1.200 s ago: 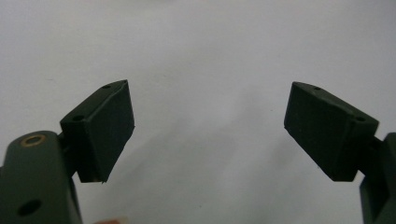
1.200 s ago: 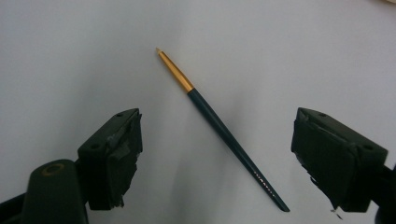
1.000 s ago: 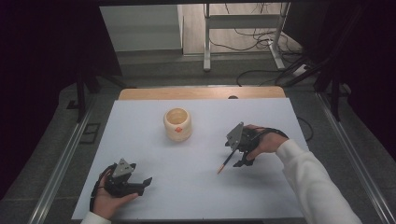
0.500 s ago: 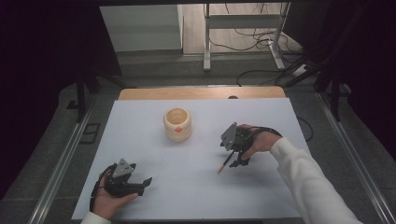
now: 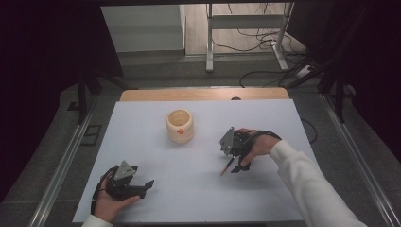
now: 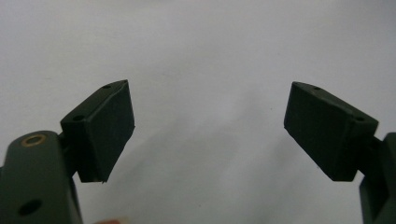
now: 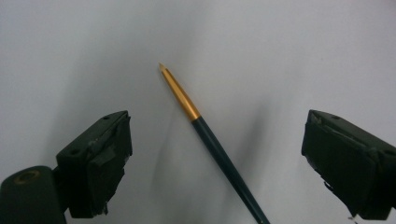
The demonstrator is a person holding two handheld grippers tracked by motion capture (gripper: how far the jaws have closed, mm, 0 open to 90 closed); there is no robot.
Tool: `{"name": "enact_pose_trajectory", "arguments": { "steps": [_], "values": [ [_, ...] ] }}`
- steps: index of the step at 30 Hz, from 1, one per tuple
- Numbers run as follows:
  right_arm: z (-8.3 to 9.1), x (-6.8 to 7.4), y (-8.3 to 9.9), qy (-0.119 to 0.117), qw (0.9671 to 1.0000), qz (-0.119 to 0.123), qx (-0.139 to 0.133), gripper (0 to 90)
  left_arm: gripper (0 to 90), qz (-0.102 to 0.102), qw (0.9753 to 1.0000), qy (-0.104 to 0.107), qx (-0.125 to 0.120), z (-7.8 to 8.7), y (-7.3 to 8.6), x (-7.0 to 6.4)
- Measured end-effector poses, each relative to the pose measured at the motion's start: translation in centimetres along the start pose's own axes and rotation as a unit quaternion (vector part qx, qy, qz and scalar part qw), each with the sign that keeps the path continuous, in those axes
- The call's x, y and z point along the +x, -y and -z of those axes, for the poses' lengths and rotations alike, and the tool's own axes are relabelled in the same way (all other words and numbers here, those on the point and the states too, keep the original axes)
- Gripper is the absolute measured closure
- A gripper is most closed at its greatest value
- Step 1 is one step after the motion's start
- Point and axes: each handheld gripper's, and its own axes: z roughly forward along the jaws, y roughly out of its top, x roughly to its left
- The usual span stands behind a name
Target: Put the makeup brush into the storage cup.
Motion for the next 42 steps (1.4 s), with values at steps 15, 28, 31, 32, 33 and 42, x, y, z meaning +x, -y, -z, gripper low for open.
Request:
{"name": "enact_pose_trajectory", "arguments": {
  "steps": [15,28,31,32,33,42],
  "values": [
    [-0.6,0.2,-0.5,-0.004,0.9996,0.024,0.011,13.0,16.8,-0.004,1.0,-0.001,0.003,0.1,0.0,0.1],
    [-1.5,0.1,-0.5,-0.009,0.9993,0.03,0.022,18.0,16.9,-0.004,1.0,-0.001,0.002,0.1,0.0,0.1],
    [-1.6,0.1,-0.4,-0.007,0.9992,0.031,0.022,22.6,16.8,-0.003,1.0,-0.001,0.002,0.1,0.0,0.1],
    [-1.7,0.1,-0.3,-0.008,0.9991,0.033,0.024,26.1,16.8,-0.003,1.0,-0.001,0.002,0.1,0.0,0.1],
    [-1.8,0.0,-0.3,-0.013,0.999,0.035,0.025,30.5,16.9,-0.004,1.0,-0.002,0.003,0.1,0.0,0.1],
    [-1.8,-0.2,-0.2,-0.034,0.9984,0.032,0.03,49.2,16.9,-0.003,1.0,-0.001,0.002,0.1,0.0,0.1]
  ]
}}
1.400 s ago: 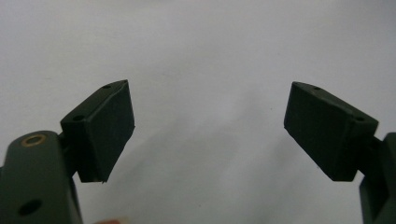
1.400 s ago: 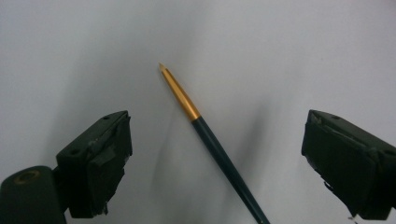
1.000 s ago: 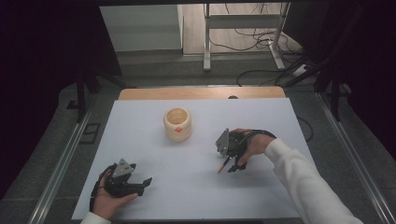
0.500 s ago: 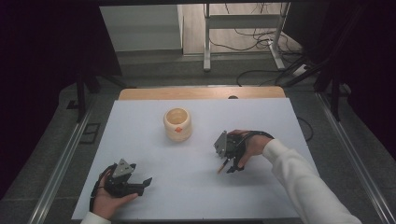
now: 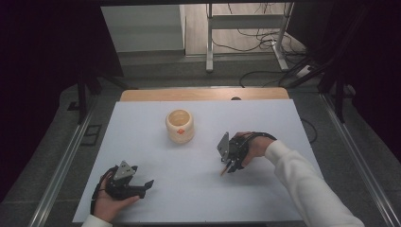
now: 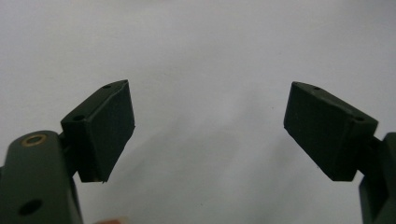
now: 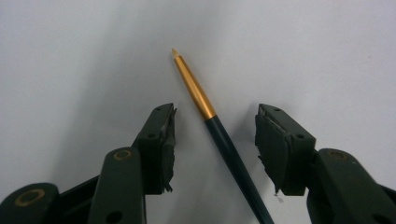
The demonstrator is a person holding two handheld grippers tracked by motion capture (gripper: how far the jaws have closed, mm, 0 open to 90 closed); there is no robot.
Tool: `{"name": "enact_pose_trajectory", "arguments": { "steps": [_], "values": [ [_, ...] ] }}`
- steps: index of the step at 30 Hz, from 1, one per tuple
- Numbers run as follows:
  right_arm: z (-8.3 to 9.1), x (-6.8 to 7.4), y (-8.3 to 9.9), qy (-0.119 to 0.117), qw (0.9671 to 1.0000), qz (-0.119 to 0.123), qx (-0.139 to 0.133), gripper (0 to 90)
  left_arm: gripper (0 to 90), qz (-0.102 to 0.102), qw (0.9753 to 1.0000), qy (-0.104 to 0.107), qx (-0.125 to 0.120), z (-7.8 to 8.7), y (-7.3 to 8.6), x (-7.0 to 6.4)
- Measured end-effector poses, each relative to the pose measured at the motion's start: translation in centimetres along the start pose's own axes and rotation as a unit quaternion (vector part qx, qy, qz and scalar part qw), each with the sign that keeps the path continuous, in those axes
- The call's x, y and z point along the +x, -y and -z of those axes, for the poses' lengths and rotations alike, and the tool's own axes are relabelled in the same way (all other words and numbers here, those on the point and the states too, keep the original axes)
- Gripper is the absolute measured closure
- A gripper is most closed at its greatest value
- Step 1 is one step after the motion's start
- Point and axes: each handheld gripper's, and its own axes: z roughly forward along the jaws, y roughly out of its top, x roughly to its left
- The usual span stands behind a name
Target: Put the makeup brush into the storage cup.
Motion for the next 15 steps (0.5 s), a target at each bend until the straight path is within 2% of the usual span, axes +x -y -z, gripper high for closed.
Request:
{"name": "enact_pose_trajectory", "arguments": {
  "steps": [8,9,13,14,15],
  "values": [
    [-0.02,-0.21,0.11,-0.01,0.9999,-0.002,-0.005,52.7,16.9,0.0,1.0,-0.002,-0.002,-0.04,-0.03,-0.08],
    [0.07,-0.36,0.17,-0.008,0.9999,0.001,-0.005,57.8,16.9,0.0,1.0,-0.002,-0.002,-0.03,-0.03,-0.08],
    [0.09,-0.55,0.15,-0.011,0.9999,0.006,-0.004,61.1,16.9,0.001,1.0,-0.002,-0.001,-0.03,-0.01,-0.06],
    [0.06,-0.66,0.1,-0.017,0.9997,0.017,-0.004,67.2,16.9,0.0,1.0,-0.002,-0.002,-0.04,0.0,-0.04],
    [0.06,-0.66,0.1,-0.017,0.9997,0.017,-0.004,67.2,16.9,0.0,1.0,-0.002,-0.002,-0.04,0.0,-0.04]
  ]
}}
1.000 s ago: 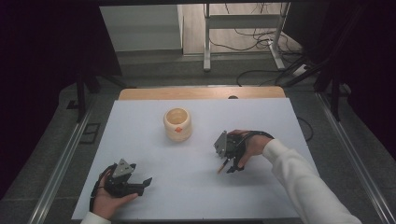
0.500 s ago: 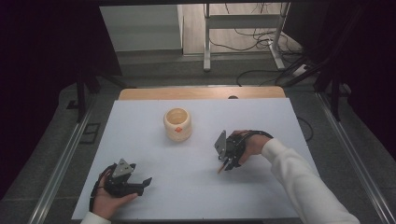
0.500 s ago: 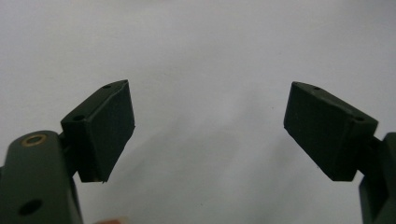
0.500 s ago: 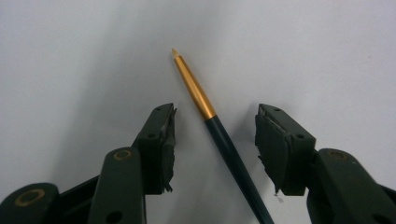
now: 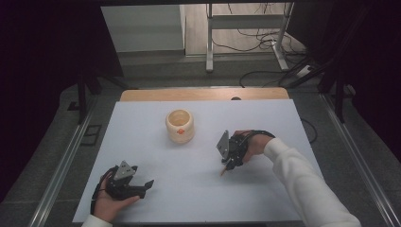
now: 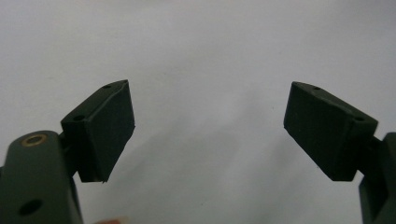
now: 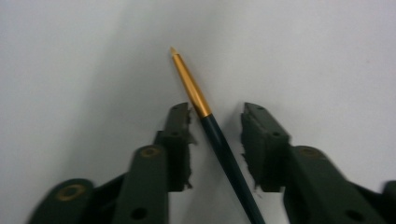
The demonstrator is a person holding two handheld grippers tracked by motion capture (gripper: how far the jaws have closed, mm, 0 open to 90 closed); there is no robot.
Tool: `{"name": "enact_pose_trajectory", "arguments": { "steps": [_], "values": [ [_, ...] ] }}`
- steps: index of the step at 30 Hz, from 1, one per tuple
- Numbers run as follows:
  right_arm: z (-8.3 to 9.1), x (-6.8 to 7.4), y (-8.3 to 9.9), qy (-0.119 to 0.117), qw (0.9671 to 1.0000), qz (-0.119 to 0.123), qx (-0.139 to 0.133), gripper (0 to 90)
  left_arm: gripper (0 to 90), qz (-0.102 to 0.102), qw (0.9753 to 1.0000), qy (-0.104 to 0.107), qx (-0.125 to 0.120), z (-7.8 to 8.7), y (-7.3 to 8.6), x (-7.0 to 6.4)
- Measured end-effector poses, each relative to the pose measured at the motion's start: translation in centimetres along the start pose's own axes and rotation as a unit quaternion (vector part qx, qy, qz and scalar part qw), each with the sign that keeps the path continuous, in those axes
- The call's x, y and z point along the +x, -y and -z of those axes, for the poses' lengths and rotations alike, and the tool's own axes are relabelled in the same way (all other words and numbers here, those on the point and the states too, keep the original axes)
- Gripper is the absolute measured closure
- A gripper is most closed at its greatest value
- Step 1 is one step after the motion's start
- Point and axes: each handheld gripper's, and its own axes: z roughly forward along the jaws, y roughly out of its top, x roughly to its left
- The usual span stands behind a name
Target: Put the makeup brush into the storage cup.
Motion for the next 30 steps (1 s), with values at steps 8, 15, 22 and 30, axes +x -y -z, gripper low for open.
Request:
{"name": "enact_pose_trajectory", "arguments": {
  "steps": [8,15,22,30],
  "values": [
    [0.0,-0.1,-0.2,-0.009,0.9998,0.017,0.004,84.3,16.9,0.002,1.0,-0.002,-0.003,0.2,0.1,0.1],
    [0.3,0.1,-0.6,-0.003,0.9999,0.009,0.004,84.4,17.0,0.003,1.0,-0.003,-0.003,0.2,0.1,0.2],
    [1.9,0.1,-0.6,0.057,0.9983,-0.009,-0.011,84.6,17.1,0.002,1.0,-0.005,-0.005,0.3,0.1,0.1],
    [2.9,0.3,-0.2,0.084,0.9954,-0.04,-0.023,84.6,17.8,0.003,0.9999,-0.009,-0.011,0.4,0.0,0.1]
  ]
}}
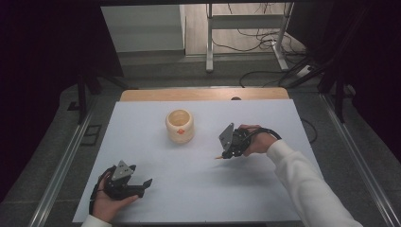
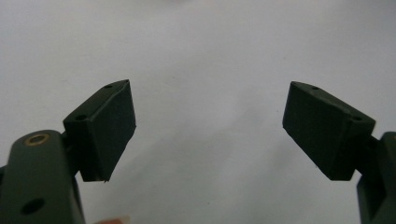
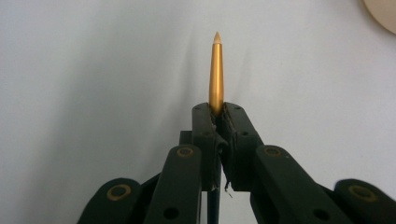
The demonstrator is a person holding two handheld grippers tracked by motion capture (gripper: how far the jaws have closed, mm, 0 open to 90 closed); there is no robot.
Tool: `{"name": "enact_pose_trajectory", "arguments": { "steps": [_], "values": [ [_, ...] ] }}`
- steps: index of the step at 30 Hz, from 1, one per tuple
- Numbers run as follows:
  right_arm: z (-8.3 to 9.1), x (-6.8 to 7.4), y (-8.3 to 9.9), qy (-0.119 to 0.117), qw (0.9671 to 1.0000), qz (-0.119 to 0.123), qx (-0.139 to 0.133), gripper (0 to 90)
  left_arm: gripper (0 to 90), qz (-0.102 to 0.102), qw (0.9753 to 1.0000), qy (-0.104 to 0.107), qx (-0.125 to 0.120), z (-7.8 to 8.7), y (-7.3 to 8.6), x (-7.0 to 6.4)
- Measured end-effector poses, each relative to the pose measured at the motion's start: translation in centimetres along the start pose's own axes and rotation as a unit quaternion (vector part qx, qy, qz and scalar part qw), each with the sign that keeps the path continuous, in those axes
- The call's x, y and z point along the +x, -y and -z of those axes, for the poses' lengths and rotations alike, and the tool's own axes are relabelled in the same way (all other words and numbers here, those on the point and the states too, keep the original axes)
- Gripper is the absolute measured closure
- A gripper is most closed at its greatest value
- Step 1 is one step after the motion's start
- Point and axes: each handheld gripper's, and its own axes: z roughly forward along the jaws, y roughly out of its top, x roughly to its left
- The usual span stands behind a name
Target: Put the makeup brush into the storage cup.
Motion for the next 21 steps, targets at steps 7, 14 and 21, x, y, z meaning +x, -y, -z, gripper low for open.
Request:
{"name": "enact_pose_trajectory", "arguments": {
  "steps": [7,14,21],
  "values": [
    [0.5,0.1,0.5,0.025,0.9996,-0.014,-0.004,84.6,17.9,0.001,1.0,0.0,0.0,0.0,0.0,0.0],
    [1.8,0.0,0.9,0.067,0.9969,-0.039,-0.01,84.6,17.9,0.001,1.0,-0.001,-0.002,0.0,0.0,0.0],
    [3.2,0.2,1.4,0.122,0.9863,-0.1,-0.046,84.6,18.0,0.0,1.0,-0.003,-0.004,0.1,-0.1,0.0]
  ]
}}
